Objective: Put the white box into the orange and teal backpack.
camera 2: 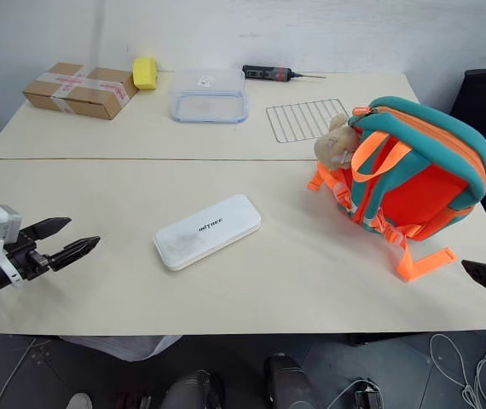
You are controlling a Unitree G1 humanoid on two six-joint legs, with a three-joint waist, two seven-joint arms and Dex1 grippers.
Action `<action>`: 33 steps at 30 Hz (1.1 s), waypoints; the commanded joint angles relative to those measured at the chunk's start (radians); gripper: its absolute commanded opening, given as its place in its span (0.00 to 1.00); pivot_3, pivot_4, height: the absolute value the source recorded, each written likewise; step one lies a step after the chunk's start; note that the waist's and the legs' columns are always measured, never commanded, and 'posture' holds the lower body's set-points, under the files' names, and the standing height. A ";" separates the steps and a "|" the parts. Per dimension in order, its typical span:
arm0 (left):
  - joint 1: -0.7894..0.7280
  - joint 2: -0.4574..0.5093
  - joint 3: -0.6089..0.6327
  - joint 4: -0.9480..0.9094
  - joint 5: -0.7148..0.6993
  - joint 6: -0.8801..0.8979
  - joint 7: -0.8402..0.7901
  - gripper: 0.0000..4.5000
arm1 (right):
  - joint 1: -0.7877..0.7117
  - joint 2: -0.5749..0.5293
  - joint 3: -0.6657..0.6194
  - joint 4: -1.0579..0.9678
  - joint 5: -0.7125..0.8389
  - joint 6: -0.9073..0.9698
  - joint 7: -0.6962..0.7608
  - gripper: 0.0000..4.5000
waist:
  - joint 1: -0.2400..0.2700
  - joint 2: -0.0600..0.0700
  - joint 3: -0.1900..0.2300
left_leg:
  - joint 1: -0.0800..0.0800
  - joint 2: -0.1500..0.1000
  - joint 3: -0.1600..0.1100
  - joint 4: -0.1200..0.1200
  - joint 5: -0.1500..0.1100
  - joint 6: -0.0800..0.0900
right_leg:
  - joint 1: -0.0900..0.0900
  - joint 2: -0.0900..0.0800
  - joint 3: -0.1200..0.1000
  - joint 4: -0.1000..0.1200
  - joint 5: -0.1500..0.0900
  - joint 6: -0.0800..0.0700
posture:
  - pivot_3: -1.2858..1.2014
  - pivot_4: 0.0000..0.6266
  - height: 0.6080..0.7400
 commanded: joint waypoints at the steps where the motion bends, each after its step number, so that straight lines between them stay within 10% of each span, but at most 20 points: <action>1: 0.006 0.018 0.002 -0.022 -0.004 -0.024 -0.020 1.00 | 0.002 0.006 -0.011 -0.038 0.008 -0.001 -0.011 0.99 | 0.001 0.000 0.000 | 0.000 0.000 0.000 0.000 0.000 0.000 | 0.000 0.000 0.000 0.000 0.000 0.000 | 0.52 0.24 1.00; 24: -0.046 0.047 -0.121 -0.014 0.056 -0.077 -0.066 1.00 | 0.024 0.000 0.072 -0.278 0.015 -0.004 0.011 0.99 | 0.001 0.000 0.000 | 0.001 0.000 0.000 0.002 0.000 0.000 | 0.000 0.000 0.000 0.002 0.001 0.001 | 0.52 0.24 1.00; 33: 0.077 0.117 -0.274 -0.112 0.165 -0.264 -0.221 0.47 | -0.184 -0.038 0.394 -0.543 0.036 0.069 -0.028 0.40 | -0.003 0.001 0.000 | 0.001 0.000 0.000 0.003 0.001 0.000 | 0.000 0.000 0.000 0.005 0.001 0.000 | 0.52 0.24 1.00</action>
